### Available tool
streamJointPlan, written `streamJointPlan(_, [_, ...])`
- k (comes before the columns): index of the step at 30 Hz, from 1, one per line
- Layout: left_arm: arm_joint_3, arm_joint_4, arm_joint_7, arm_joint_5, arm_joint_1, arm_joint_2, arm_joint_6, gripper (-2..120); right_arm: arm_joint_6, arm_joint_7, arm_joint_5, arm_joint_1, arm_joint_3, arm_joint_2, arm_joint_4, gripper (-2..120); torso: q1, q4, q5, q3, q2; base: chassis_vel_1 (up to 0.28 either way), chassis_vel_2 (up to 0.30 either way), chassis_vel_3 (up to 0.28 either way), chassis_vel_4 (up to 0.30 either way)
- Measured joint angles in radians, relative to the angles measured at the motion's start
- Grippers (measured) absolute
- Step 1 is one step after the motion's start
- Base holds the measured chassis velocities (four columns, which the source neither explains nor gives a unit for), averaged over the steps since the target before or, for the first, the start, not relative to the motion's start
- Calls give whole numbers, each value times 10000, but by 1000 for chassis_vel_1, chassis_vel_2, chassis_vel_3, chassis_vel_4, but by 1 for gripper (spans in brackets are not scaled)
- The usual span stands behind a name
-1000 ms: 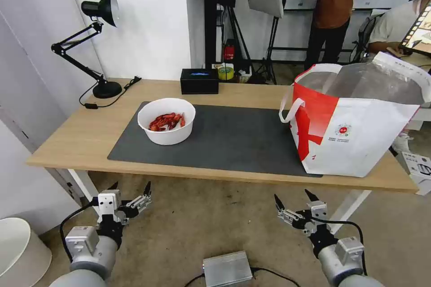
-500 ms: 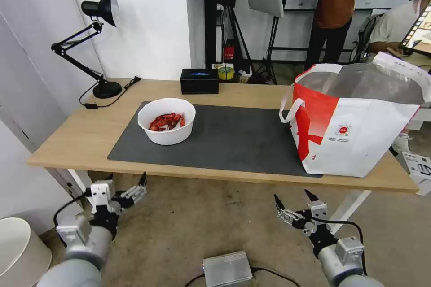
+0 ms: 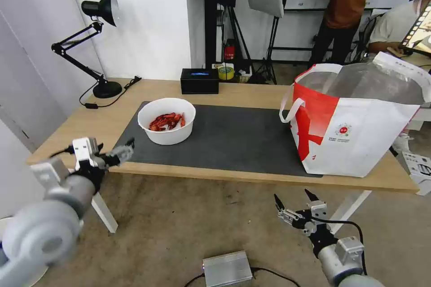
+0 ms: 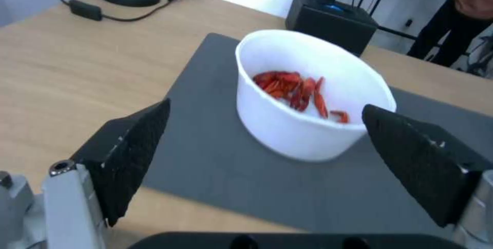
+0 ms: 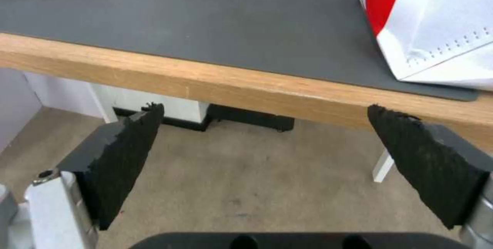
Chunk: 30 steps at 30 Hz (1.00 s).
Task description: Pick up the trash from the table and place it into the takeout bag.
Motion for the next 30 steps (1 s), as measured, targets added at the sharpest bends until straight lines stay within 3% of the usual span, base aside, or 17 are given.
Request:
streamJointPlan(3, [310,348,12,-387,-694,167,41,100,0,-1,0,0,1,0,0,100,1,-1,0,0,-1,0,0,0,0])
streamJointPlan(5, [1110,911,25,-734,-1853,333,100,100,0,-4,0,0,1,0,0,100,0,-1,1,0,0,0,0,0,0])
streamJointPlan(10, [1708,1264,32,-913,-2563,414,246,100,0,-5,0,0,1,0,1,100,0,-1,0,0,-1,0,0,0,0])
streamJointPlan(13, [2714,1842,20,-1126,-3625,432,508,100,0,-5,1,0,1,0,0,100,0,0,0,0,-1,0,0,0,0])
streamJointPlan(14, [2714,1842,20,-1126,-3625,432,508,100,0,-5,1,0,1,0,0,100,0,0,0,0,-1,0,0,0,0])
streamJointPlan(22, [4320,2837,-174,-1455,-5486,292,977,100,1,-6,0,0,1,-1,0,100,1,0,-2,0,-1,0,0,0,0])
streamJointPlan(25, [5025,3339,-211,-1462,-6315,174,1207,100,2,-5,0,1,1,-1,1,100,1,0,4,0,-1,0,0,0,0])
streamJointPlan(27, [5916,4000,-258,-1449,-7188,-12,1393,100,2,-5,1,1,1,-1,0,100,1,0,1,-1,-1,0,0,0,0])
streamJointPlan(30, [6458,4433,-406,-1448,-7700,-137,1537,100,3,-4,0,1,2,-1,-1,100,1,0,1,0,-1,0,0,0,0])
